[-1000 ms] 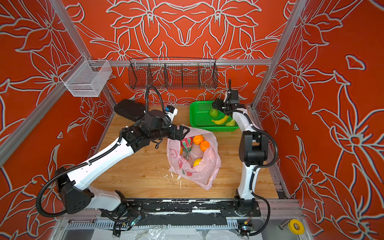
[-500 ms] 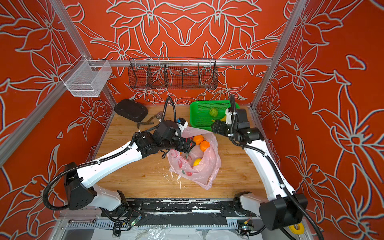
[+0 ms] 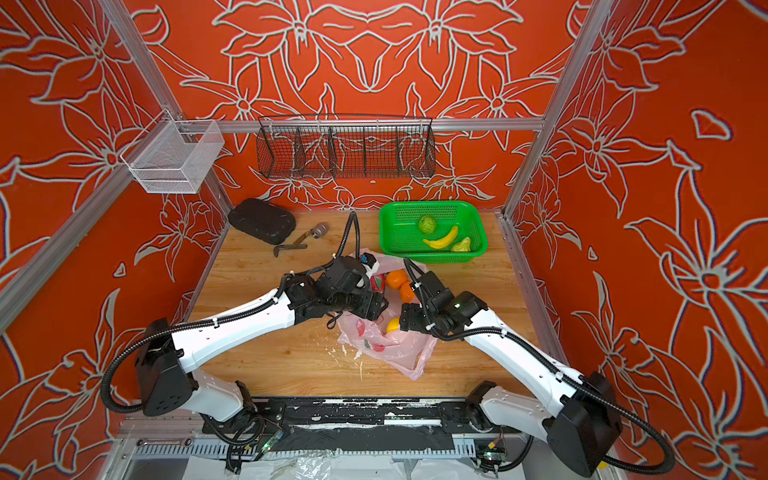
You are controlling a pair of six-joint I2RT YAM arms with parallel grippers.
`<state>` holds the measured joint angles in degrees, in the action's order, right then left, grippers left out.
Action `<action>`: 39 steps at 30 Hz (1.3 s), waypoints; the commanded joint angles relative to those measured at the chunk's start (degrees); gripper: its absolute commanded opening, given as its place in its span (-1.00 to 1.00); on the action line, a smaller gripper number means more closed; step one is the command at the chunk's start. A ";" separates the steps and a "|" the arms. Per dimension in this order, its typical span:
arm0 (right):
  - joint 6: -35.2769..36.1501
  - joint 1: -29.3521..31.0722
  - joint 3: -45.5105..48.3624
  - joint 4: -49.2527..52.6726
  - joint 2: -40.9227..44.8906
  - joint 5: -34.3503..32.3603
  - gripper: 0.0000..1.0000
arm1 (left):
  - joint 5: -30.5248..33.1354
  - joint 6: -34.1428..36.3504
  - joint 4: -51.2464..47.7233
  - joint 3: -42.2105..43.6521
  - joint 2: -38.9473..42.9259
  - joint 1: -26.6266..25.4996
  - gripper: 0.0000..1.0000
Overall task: Untie the knot of the plastic bag and take out the fruit
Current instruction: 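Move the open right gripper back over the pink bag, then reach into the bag toward the yellow lemon with the right gripper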
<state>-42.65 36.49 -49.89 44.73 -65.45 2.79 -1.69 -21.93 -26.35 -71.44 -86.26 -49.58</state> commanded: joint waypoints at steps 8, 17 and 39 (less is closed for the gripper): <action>-3.43 1.92 10.26 1.40 0.99 -7.89 0.13 | -6.30 0.38 2.21 -4.06 -8.76 -1.25 0.60; -5.33 1.92 14.95 -2.31 1.78 -6.94 0.12 | -1.30 2.65 2.49 -7.52 -17.37 -4.55 0.55; -5.29 1.92 15.36 -2.28 4.50 -7.58 0.16 | -14.08 0.03 0.91 -11.95 -29.88 -4.30 0.38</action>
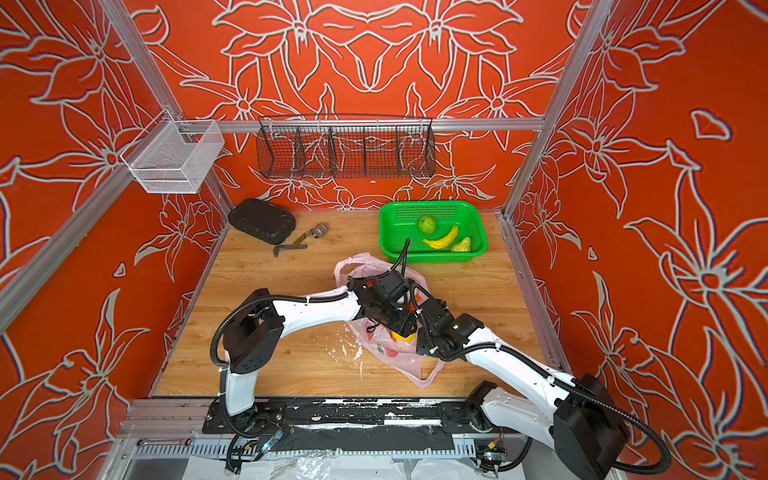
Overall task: Untie the knot of the plastic bag and take out the fruit
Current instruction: 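Reach into the bag toward the yellow lemon with the right gripper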
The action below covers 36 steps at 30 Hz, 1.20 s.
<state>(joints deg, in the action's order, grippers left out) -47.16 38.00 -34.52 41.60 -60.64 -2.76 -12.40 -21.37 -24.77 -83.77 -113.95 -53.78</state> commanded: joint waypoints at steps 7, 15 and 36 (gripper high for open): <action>-1.00 0.41 -0.73 1.23 0.13 -2.67 0.20 | -5.51 -2.42 0.87 2.30 -0.54 1.10 0.01; -2.94 0.41 -0.42 1.44 3.65 -4.12 0.25 | -5.17 -4.33 2.44 4.50 5.22 2.94 -0.23; 14.30 0.06 -4.76 -8.39 22.59 -9.45 0.95 | -6.75 -10.71 3.24 2.48 17.36 7.66 -0.46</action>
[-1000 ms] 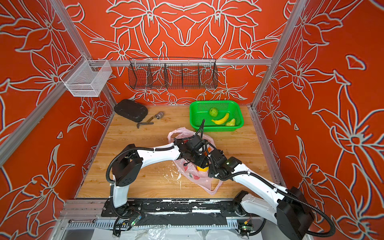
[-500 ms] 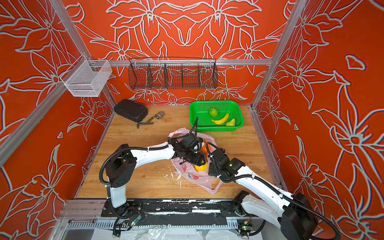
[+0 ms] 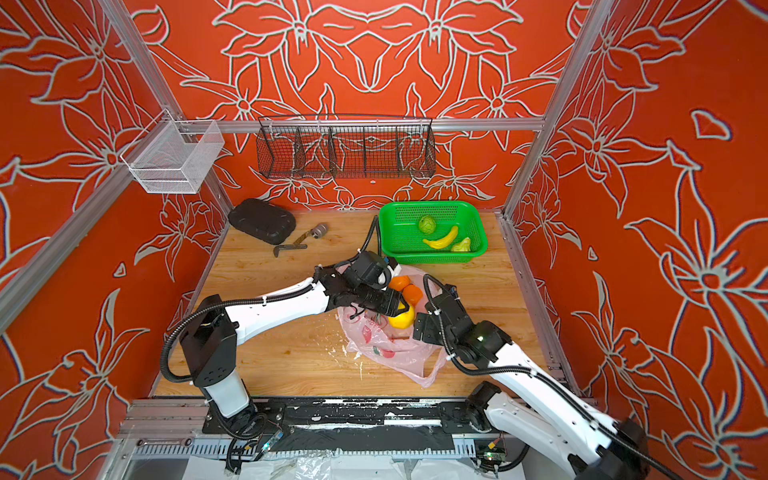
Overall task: Untie the knot of the plastic bag and take out the fruit
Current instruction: 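Reach into the bag toward the yellow lemon with the right gripper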
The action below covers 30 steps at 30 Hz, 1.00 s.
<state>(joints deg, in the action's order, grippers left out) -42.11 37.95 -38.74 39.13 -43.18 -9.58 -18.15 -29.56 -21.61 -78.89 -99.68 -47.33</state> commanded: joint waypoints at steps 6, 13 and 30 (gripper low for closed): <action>36.09 0.03 12.15 -31.52 22.05 7.07 0.95 | -4.39 -4.49 0.13 -5.79 5.09 4.22 -0.46; 49.51 -0.40 22.02 -55.19 19.62 14.02 0.95 | -7.33 -4.50 -0.81 -9.60 5.87 4.97 -0.46; 45.83 -7.06 19.63 -82.13 -2.51 22.94 0.78 | -9.46 -6.04 0.51 -8.56 8.80 4.97 -0.46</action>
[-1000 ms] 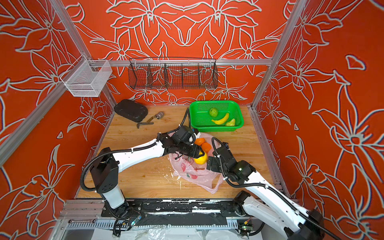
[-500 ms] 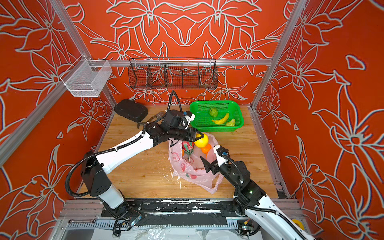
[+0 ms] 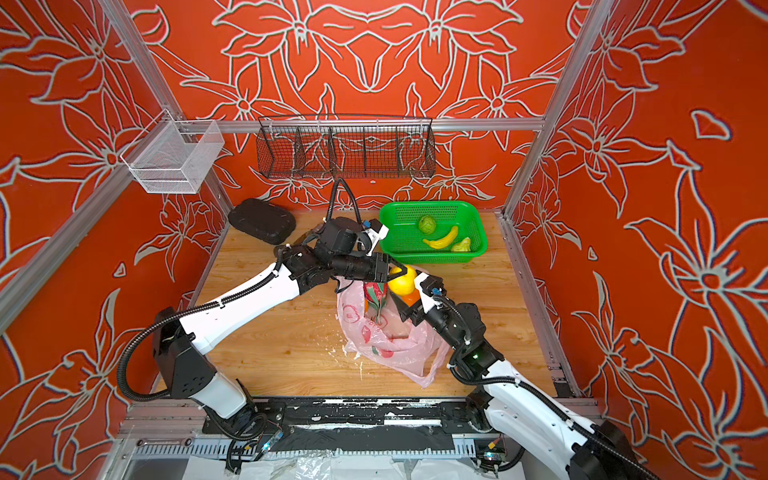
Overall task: Untie the knot of the plastic bag and take out the fruit
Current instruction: 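Reach into the bag toward the yellow lemon with the right gripper, then lift the yellow lemon out and carry it to the green basket with the right gripper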
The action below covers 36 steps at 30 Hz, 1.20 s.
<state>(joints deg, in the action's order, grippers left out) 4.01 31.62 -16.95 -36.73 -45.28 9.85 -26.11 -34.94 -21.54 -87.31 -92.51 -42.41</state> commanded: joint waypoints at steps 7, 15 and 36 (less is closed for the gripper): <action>-0.59 -1.47 -4.47 -8.64 -3.60 6.03 0.73 | -2.15 -1.14 0.72 -0.52 1.36 0.05 -0.45; -1.84 -2.61 -6.13 -11.73 -7.52 8.34 0.27 | -1.12 -0.88 0.09 -0.58 1.36 0.05 -0.45; -20.16 -21.12 -25.45 15.47 -16.76 9.48 0.24 | 16.32 14.45 3.83 4.61 16.18 2.98 1.00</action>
<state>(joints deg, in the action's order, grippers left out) -10.85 13.65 -38.74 -27.99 -57.28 16.80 -13.17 -26.57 -19.44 -83.07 -76.20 -40.66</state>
